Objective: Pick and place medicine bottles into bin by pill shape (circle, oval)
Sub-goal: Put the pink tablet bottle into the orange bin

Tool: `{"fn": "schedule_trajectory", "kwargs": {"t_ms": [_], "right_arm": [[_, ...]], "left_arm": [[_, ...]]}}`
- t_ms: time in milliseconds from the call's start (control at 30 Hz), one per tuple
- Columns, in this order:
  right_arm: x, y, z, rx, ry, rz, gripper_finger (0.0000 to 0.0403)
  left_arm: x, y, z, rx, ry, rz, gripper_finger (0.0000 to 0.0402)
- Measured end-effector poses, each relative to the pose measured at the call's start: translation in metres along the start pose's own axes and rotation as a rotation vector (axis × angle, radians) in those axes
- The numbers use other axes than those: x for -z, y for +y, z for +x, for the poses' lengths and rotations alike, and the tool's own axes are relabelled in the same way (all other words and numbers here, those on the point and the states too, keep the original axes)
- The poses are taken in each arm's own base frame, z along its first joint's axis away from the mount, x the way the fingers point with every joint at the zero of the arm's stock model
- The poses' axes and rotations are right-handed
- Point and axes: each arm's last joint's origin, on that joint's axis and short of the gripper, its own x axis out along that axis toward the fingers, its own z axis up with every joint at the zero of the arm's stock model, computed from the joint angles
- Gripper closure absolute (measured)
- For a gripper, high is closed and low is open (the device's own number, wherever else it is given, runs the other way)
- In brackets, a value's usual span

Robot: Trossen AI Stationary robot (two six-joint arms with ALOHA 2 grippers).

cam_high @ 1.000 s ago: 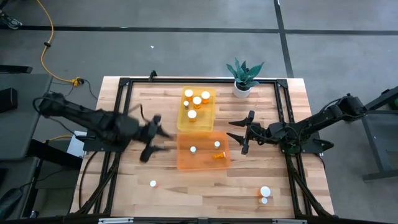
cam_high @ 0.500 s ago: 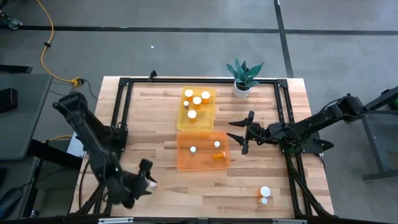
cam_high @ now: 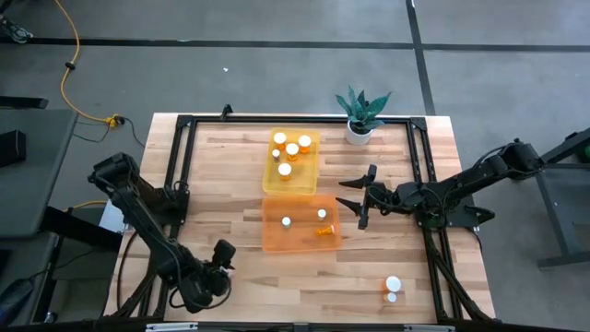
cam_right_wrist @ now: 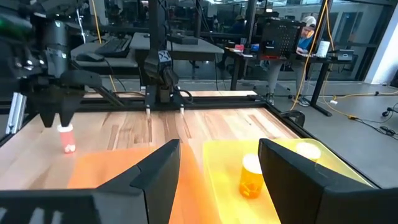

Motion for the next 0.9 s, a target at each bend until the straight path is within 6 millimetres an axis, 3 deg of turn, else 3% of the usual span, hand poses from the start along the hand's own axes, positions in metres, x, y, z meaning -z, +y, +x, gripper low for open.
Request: {"fn": "schedule_trajectory", "kwargs": {"t_ms": [233,667,900], "right_arm": [[0.000,0.000,0.000,0.000,0.000,0.001,0.0192],[0.000,0.000,0.000,0.000,-0.001,0.001,0.0192],[0.000,0.000,0.000,0.000,-0.001,0.001,0.0192]], "left_arm": [[0.001,0.004,0.005,0.086,0.054,-0.019,0.0197],[0.002,0.016,0.014,0.087,0.112,0.022,0.0199],[0.002,0.016,0.015,0.092,0.112,0.048,0.0241]]}}
